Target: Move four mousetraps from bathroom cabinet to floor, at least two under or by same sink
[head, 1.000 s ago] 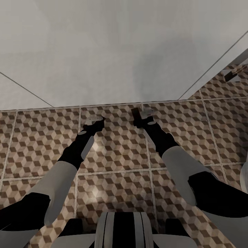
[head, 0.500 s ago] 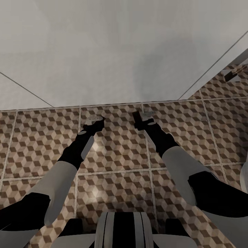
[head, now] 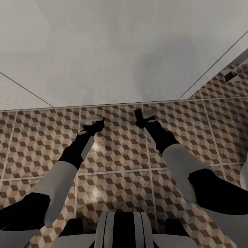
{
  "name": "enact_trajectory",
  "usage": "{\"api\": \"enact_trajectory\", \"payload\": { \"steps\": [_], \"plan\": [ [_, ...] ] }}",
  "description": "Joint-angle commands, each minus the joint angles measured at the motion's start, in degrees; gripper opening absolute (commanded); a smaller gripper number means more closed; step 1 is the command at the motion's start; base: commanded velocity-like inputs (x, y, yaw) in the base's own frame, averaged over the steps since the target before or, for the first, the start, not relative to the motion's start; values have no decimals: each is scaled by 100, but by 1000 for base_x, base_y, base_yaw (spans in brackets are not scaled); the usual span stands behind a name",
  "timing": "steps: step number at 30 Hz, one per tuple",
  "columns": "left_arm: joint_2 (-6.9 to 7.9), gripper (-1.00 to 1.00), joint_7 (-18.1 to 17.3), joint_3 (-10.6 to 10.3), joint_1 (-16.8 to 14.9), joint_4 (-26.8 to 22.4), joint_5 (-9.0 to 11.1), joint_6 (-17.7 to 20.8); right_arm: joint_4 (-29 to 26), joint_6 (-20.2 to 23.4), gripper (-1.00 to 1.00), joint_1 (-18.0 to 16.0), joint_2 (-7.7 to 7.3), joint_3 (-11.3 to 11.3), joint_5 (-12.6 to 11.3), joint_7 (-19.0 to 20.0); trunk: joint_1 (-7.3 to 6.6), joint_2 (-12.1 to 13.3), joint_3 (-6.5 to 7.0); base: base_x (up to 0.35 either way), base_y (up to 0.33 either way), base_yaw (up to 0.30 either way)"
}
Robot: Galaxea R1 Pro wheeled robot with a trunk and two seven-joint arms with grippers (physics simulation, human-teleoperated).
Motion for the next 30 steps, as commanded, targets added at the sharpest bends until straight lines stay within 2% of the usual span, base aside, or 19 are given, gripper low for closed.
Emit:
{"api": "enact_trajectory", "payload": {
  "steps": [1,9,13,21,30],
  "plan": [
    [4,-100,50,-25,-1,-14,60,23,-7,52,-100,-10,-1,21,26,-12,-1,-1,-3,0,0,0],
    [-5,-100,60,-17,-1,-71,60,49,-7,348,-100,-70,5,21,26,-23,-1,-1,-3,0,0,0],
    [-12,-100,66,-16,-1,-73,62,261,-4,436,-100,-109,6,21,26,-24,-1,-1,-3,0,0,0],
    [-7,-100,72,-16,-1,-123,62,388,390,444,-100,-121,3,21,26,-24,-1,-1,-3,0,0,0],
    [1,-100,90,-16,-1,-138,65,400,464,410,-100,-120,-2,21,18,-24,-1,-1,-3,0,0,0]
  ]
}}
